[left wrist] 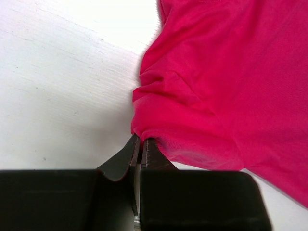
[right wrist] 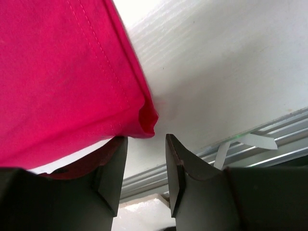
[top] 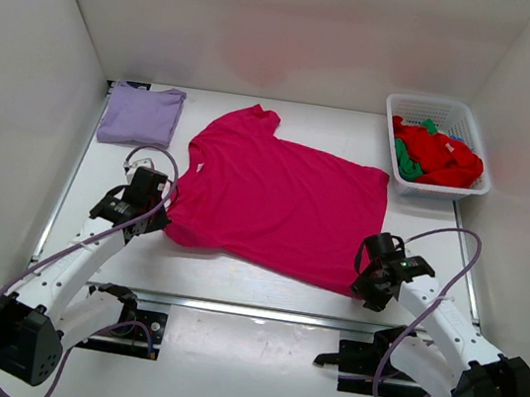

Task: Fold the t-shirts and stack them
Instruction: Flatten out the tshirt

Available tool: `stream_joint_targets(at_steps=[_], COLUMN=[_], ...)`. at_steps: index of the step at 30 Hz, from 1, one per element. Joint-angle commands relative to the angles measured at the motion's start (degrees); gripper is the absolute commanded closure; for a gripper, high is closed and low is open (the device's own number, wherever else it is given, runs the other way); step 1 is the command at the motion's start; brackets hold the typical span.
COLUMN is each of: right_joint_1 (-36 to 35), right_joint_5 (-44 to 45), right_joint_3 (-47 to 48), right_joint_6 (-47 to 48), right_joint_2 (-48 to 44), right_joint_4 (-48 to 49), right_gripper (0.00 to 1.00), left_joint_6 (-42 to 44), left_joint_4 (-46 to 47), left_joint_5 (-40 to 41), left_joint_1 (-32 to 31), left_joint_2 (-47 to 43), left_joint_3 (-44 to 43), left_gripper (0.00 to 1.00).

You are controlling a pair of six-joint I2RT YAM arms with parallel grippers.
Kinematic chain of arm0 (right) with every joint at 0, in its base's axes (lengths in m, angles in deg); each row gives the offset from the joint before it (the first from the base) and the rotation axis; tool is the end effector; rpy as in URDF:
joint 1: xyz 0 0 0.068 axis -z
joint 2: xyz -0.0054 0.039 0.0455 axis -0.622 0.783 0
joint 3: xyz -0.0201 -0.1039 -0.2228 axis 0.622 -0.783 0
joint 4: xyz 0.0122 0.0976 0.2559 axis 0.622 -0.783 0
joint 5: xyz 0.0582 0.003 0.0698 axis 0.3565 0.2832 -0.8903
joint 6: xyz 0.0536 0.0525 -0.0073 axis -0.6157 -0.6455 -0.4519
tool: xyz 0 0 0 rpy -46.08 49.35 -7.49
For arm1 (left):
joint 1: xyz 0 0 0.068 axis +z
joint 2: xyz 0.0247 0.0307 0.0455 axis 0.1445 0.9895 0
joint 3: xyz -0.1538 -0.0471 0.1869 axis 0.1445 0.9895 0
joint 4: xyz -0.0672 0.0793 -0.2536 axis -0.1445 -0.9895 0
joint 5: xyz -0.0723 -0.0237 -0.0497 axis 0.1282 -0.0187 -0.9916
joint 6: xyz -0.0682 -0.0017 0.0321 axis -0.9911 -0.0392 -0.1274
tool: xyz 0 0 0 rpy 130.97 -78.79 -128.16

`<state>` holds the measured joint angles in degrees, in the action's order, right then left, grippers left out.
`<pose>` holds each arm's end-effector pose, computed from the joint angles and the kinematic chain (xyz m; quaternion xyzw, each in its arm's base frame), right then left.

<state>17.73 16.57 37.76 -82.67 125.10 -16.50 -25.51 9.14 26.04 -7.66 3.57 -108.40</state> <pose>0.1667 0.0518 0.1160 0.2968 0.9444 0.0048 0.1414 0.2182 -0.0447 0.1832 -0.1969 0.9340 0.0012 0.2982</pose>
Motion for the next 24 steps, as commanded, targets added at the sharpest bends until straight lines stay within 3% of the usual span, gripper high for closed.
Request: stream_joint_targets(at_steps=[1, 8, 17, 21, 24], right_joint_1=[0.69, -1.15, 1.22, 3.15, 1.93], right_joint_5=[2.85, 3.38, 4.87, 4.52, 3.73], right_joint_3=[-1.04, -1.13, -3.24, -3.16, -2.02], right_joint_6=[-1.03, -1.81, -0.50, 0.99, 1.26], right_joint_2=[0.34, 2.10, 1.31, 1.58, 0.88], right_joint_4=[2.29, 2.46, 4.57, 6.24, 4.93], right_gripper=[0.65, 0.78, 0.77, 1.00, 1.00], left_joint_6=[-0.04, 0.39, 0.31, 0.40, 0.92], left_joint_4=[1.08, 0.99, 1.08, 0.99, 0.64], left_joint_5=[-0.35, -0.44, -0.61, -0.26, 0.09], left_joint_1=[-0.20, 0.06, 0.15, 0.15, 0.49], left_joint_2=[-0.95, -1.12, -1.12, -1.12, -1.04], left_joint_3=[0.39, 0.39, 1.18, 0.66, 0.22], left_gripper=[1.00, 1.00, 1.00, 1.00, 1.00])
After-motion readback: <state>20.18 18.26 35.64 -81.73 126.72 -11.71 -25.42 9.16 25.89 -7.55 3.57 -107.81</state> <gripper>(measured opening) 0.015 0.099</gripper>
